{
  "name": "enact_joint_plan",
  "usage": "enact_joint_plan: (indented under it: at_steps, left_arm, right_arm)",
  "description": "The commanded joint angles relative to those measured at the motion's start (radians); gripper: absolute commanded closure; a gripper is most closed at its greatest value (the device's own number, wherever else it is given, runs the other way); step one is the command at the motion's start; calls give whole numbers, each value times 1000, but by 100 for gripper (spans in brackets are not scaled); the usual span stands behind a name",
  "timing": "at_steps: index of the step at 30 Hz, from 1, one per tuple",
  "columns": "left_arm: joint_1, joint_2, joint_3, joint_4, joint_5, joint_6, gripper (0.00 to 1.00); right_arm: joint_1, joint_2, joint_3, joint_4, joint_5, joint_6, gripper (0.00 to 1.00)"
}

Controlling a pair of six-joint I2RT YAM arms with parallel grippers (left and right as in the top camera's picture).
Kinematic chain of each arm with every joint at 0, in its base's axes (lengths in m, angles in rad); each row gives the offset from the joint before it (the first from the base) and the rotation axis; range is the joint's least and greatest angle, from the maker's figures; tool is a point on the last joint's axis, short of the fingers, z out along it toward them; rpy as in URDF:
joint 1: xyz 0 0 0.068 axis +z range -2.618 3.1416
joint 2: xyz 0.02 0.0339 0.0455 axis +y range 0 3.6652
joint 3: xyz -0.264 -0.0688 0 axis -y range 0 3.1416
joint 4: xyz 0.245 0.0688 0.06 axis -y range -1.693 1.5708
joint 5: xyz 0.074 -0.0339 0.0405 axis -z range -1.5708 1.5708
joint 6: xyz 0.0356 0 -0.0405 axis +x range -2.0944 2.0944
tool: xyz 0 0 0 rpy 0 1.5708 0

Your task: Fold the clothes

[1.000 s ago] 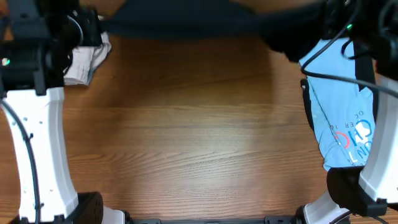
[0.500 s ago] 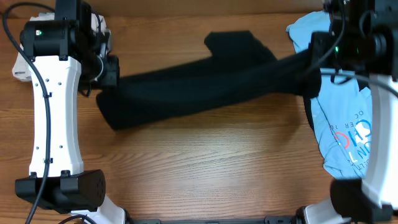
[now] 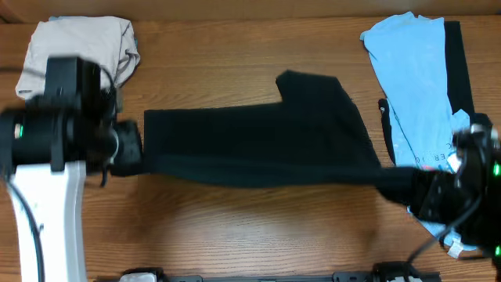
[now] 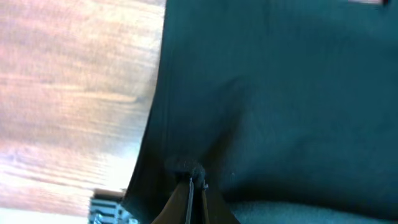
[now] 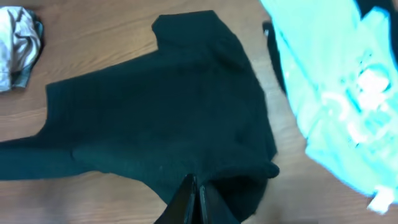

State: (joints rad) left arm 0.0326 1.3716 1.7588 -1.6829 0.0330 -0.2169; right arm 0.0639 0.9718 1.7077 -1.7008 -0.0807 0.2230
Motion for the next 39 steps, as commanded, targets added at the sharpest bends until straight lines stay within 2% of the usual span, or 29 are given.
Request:
enact_joint_plan:
  at_steps: [1, 8, 13, 19, 23, 30, 39]
  left_arm:
    - [3, -90, -114, 9, -22, -130, 96]
    - [3, -179, -330, 23, -69, -236, 96]
    - [3, -175, -488, 172, -95, -271, 96]
    - [3, -116, -625, 419, -130, -271, 96]
    - [3, -34, -650, 520, -148, -271, 96]
    - [4, 223, -653, 559, -177, -281, 96]
    - [4, 418, -653, 597, -192, -282, 96]
  right_arm:
    - [-9, -53, -113, 7, -66, 84, 96]
    - [-9, -44, -396, 7, -80, 154, 96]
    - [-9, 39, -553, 72, -72, 201, 96]
    - [-9, 180, -558, 240, -66, 196, 96]
    - [-9, 306, -558, 329, -14, 196, 96]
    - [-9, 544, -558, 503, 2, 162, 96]
    - [-9, 674, -558, 580, 35, 163, 96]
